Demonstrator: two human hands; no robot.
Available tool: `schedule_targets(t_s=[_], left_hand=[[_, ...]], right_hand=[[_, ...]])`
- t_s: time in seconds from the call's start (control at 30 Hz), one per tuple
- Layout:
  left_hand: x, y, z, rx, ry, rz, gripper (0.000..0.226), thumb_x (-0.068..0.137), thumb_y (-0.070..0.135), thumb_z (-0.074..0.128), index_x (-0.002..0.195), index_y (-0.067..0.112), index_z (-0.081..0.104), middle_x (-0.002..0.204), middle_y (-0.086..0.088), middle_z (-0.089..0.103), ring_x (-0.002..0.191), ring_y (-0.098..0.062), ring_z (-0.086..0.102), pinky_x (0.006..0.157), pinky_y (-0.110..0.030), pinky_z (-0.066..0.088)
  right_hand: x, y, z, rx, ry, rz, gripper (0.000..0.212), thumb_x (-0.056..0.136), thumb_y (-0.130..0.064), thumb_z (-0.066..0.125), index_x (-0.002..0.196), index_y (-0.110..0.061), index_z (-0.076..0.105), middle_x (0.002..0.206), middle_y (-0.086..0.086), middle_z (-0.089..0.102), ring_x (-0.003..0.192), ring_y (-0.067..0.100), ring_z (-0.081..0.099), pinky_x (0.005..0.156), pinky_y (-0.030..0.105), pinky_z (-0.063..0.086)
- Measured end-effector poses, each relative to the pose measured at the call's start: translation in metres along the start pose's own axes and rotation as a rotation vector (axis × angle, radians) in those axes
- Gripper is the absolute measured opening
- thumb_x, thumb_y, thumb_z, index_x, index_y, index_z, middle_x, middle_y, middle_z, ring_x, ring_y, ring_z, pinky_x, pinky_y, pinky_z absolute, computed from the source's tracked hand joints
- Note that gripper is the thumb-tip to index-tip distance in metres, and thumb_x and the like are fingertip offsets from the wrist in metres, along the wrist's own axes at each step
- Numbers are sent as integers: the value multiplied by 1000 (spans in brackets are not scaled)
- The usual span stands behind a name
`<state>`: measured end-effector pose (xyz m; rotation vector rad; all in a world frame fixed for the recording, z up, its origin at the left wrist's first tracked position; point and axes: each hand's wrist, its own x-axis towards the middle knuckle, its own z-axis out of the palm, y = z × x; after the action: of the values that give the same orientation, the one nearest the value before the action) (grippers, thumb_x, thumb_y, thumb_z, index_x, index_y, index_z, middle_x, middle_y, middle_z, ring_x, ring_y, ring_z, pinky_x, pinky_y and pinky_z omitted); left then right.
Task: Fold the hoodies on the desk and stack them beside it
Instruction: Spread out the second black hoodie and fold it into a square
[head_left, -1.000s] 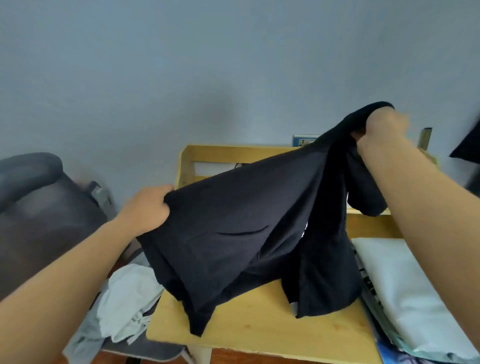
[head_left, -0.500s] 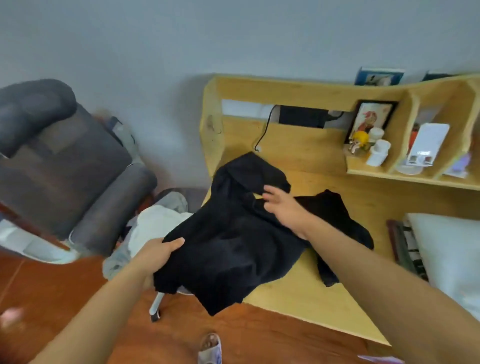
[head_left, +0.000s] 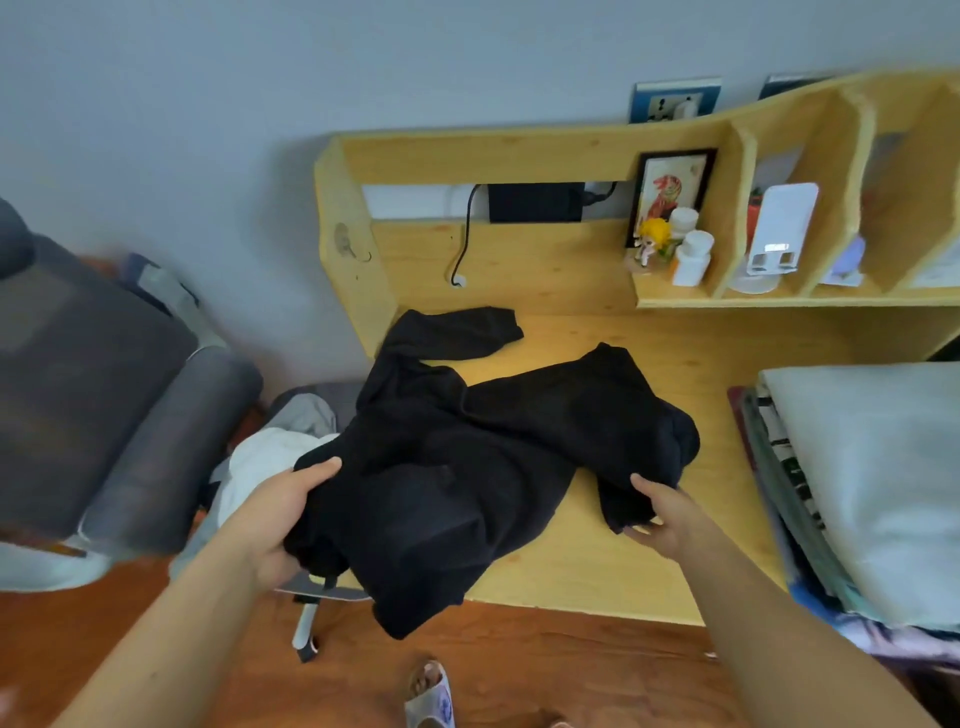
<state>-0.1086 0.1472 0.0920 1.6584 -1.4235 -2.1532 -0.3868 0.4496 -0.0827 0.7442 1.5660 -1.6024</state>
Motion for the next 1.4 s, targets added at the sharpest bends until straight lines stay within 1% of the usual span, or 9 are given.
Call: schedule_targets(t_s=[0.1, 0.23, 0.47, 0.6, 0.7, 0.87, 1.03, 1.3, 1.4], left_hand=[[-11, 9, -2, -23, -13, 22, 34, 97, 28, 64, 126, 10, 68, 114, -13, 76, 109, -35, 70, 94, -48, 54], [-21, 25, -9, -99, -36, 46, 31, 99, 24, 60, 124, 7, 69, 112, -14, 76, 106, -33, 70, 83, -43, 53], [-35, 18, 20, -158, -146, 64, 32, 96, 24, 61, 120, 6, 72, 116, -15, 75, 97, -32, 75, 81, -43, 53], [-43, 3, 36, -164, -173, 41, 33, 95, 25, 62, 121, 8, 72, 117, -13, 75, 103, -35, 73, 82, -44, 53], [-44, -5, 33, -164, -166, 29, 36, 91, 29, 66, 122, 13, 72, 118, -12, 74, 109, -38, 69, 81, -46, 54], [-43, -16, 22, -204, -90, -10, 40, 87, 31, 70, 124, 16, 71, 116, -13, 75, 114, -39, 65, 96, -53, 51], [-57, 1, 62, -334, -190, 35, 25, 98, 14, 54, 113, 3, 72, 106, -16, 76, 90, -28, 75, 84, -41, 52], [-65, 64, 123, -555, -280, 242, 45, 99, 0, 41, 143, -8, 47, 131, -23, 58, 133, -36, 55, 112, -47, 44], [-70, 80, 123, -708, -226, 267, 36, 97, -3, 45, 130, -6, 57, 117, -18, 65, 116, -32, 67, 99, -40, 55]], right_hand=[[-2, -28, 20, 70, 140, -68, 33, 100, -12, 55, 133, -18, 51, 133, 14, 59, 111, 32, 59, 83, 47, 56], [-60, -140, 53, -10, 304, -621, 43, 95, -18, 57, 138, -21, 50, 131, 11, 60, 115, 31, 60, 100, 51, 53], [-165, -272, 135, 15, -34, -1053, 26, 82, -12, 59, 107, -18, 57, 102, 15, 67, 95, 37, 71, 80, 54, 61], [-136, -227, 151, -326, -382, -714, 43, 96, 2, 45, 133, -20, 42, 92, 7, 55, 84, 14, 59, 80, 37, 58], [-88, -135, 120, -308, -186, -547, 32, 93, -5, 50, 125, -10, 54, 83, 6, 55, 61, 17, 52, 48, 24, 43], [-32, 73, 35, -626, 41, -47, 21, 89, -7, 47, 109, -4, 56, 92, 14, 60, 73, 28, 58, 60, 33, 50], [-64, 157, 61, -234, -176, 292, 28, 102, -28, 50, 123, -10, 49, 112, 21, 62, 97, 35, 65, 84, 46, 56], [-99, 169, 128, 313, -433, 442, 81, 90, -75, 47, 148, -20, 40, 142, 21, 51, 131, 46, 48, 111, 63, 35], [-106, 157, 131, 520, -418, 400, 72, 94, -70, 47, 149, -24, 39, 143, 19, 52, 135, 45, 46, 116, 64, 27]])
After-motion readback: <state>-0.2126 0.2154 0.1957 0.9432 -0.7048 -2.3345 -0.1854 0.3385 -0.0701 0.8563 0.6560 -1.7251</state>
